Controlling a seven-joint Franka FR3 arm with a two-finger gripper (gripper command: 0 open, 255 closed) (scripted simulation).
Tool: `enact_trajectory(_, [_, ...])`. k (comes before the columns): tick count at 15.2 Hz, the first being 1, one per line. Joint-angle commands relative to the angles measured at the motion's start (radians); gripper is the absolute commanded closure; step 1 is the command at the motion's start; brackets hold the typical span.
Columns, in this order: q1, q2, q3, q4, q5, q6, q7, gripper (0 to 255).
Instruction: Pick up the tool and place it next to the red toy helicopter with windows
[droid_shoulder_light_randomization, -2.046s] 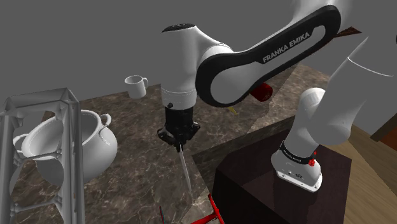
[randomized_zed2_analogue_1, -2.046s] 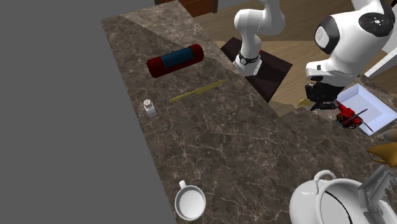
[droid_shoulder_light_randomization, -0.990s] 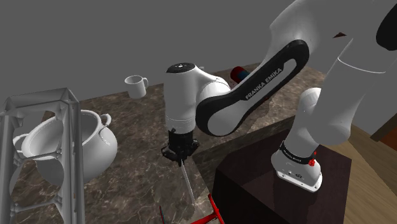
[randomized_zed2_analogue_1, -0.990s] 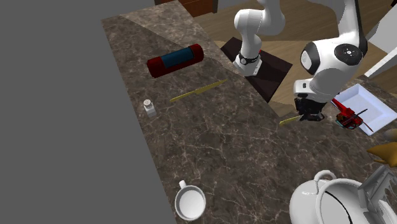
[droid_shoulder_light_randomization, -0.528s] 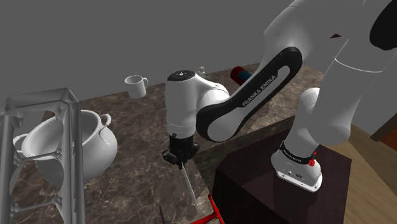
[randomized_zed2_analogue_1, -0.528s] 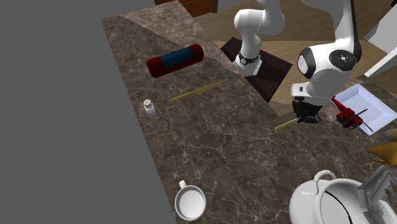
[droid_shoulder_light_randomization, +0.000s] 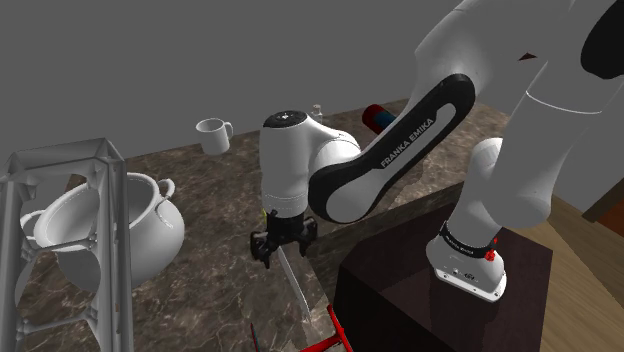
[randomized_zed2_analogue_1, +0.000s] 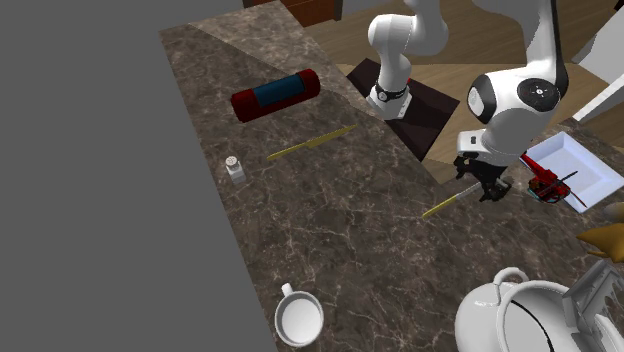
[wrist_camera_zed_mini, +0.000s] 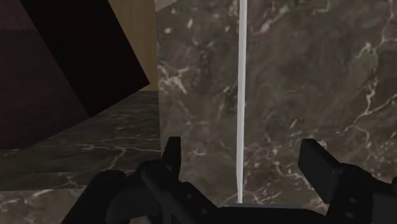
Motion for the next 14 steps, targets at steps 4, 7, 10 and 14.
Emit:
enact_trajectory(4, [-0.005,-0.053,-0.007,0.02,0.019,-0.071,-0.015,0])
enact_trajectory(7, [-0.008,-0.095,-0.016,0.043,0.031,-0.135,-0.025,0])
enact_trajectory(10, [-0.007,-0.095,-0.016,0.043,0.031,-0.135,-0.025,0])
enact_trajectory(14, [-0.007,-0.095,-0.016,0.043,0.031,-0.135,-0.025,0])
